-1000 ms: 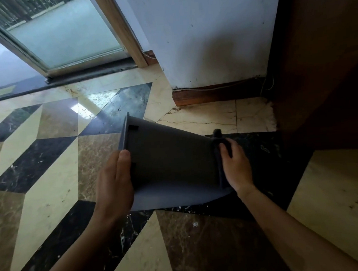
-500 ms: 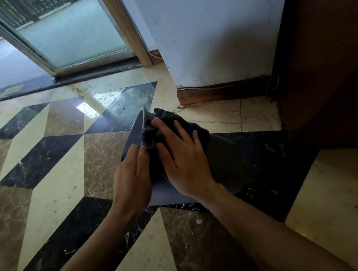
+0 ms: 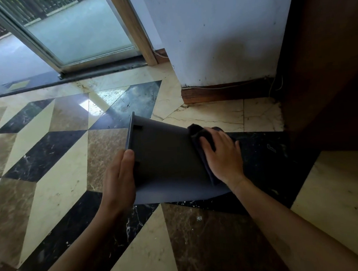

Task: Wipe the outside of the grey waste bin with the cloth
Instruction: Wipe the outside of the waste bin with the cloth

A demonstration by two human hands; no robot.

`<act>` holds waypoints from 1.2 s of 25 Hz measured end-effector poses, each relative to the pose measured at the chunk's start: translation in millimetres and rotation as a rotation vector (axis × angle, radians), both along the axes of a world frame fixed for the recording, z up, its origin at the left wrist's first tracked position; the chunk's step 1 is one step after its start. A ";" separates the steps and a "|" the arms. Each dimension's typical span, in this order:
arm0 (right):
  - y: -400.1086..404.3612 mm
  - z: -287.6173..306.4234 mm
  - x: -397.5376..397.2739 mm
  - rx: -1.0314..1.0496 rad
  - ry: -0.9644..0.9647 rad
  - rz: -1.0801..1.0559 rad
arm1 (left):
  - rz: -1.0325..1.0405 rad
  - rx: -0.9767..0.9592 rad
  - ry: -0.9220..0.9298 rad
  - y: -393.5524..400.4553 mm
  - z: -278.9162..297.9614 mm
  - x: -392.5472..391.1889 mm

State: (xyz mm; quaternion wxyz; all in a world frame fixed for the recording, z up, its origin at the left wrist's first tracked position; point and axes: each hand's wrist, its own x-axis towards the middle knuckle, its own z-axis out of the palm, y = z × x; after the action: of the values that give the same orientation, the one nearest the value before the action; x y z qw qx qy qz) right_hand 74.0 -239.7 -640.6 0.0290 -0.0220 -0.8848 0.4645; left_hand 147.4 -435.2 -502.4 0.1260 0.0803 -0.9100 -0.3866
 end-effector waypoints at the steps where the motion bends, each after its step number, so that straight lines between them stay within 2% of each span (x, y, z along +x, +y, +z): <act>1: 5.2 -5.4 0.5 -0.022 -0.024 -0.027 | 0.013 -0.006 -0.001 0.7 0.7 -1.2; 5: 25.0 -22.8 -2.8 -0.186 -0.099 -0.084 | 0.023 -0.027 -0.044 -2.9 0.9 -9.5; 8: 34.0 -33.3 -0.4 -0.340 -0.235 -0.153 | 0.044 0.084 -0.181 -9.6 8.7 -18.5; 10: 36.4 -37.7 3.4 -0.335 -0.273 -0.186 | 0.015 0.091 -0.294 -14.5 20.4 -30.0; 12: 35.6 -40.1 8.7 -0.314 -0.244 -0.213 | 0.013 0.019 -0.398 -18.1 34.5 -49.5; 16: 34.1 -45.5 23.0 -0.264 -0.128 -0.236 | 0.223 0.051 -0.499 -1.2 46.5 -107.7; 18: 34.1 -47.2 29.6 -0.220 -0.080 -0.223 | 0.273 -0.079 -0.486 11.1 40.7 -135.8; 21: 33.4 -46.7 37.5 -0.161 -0.040 -0.210 | 0.300 -0.401 -0.485 21.8 27.9 -159.0; 23: 33.1 -46.9 41.9 -0.152 -0.039 -0.210 | 0.341 -0.510 -0.447 22.4 20.1 -162.7; 26: 31.5 -45.5 47.5 -0.296 -0.074 -0.235 | 0.318 -0.541 -0.350 23.0 17.2 -157.3; 30: 41.6 -48.7 45.3 -0.456 -0.155 -0.337 | 0.147 -0.567 -0.162 35.9 23.5 -129.9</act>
State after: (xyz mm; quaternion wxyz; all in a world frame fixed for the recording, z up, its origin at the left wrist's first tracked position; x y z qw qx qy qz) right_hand 119.3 -198.0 -689.3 0.0322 -0.2101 -0.7412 0.6368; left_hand 17.5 -399.3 -478.9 0.0979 0.1381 -0.9805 -0.0995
